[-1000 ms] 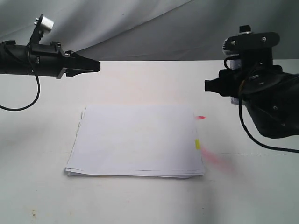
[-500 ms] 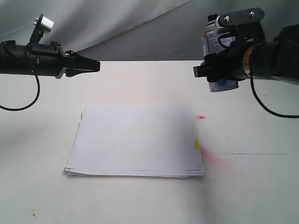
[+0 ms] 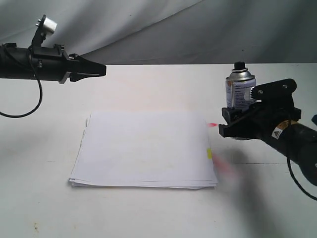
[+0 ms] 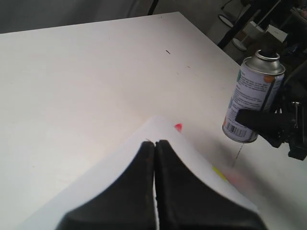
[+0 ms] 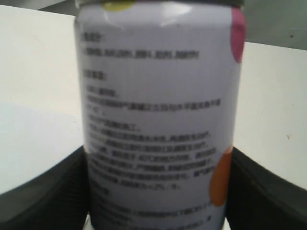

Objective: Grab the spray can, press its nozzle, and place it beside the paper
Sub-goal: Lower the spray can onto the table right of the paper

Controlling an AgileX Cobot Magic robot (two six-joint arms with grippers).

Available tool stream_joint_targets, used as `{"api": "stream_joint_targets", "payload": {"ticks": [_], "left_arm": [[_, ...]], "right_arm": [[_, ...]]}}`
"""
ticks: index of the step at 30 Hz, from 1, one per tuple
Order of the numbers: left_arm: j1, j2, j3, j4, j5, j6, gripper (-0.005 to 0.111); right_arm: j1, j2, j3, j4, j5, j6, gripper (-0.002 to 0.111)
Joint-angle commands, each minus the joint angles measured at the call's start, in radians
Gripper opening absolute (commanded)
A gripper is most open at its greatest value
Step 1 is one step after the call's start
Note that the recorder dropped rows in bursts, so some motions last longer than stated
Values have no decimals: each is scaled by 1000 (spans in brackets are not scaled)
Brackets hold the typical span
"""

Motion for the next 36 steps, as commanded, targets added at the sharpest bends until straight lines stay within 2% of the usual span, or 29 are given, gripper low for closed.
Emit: {"api": "stream_joint_targets", "payload": {"ticks": [1, 8, 14, 24, 36], "left_arm": [[0, -9, 2, -15, 1, -4, 0], [0, -9, 2, -15, 1, -4, 0], [0, -9, 2, -15, 1, -4, 0], [0, -9, 2, -15, 1, -4, 0], [0, -9, 2, -15, 1, -4, 0]], "right_arm": [[-7, 66, -3, 59, -233, -14, 0], [-7, 139, -3, 74, -321, -39, 0], [-7, 225, 1, 92, -471, -39, 0], [-7, 322, -1, 108, -471, -67, 0], [-7, 324, 1, 89, -471, -89, 0]]}}
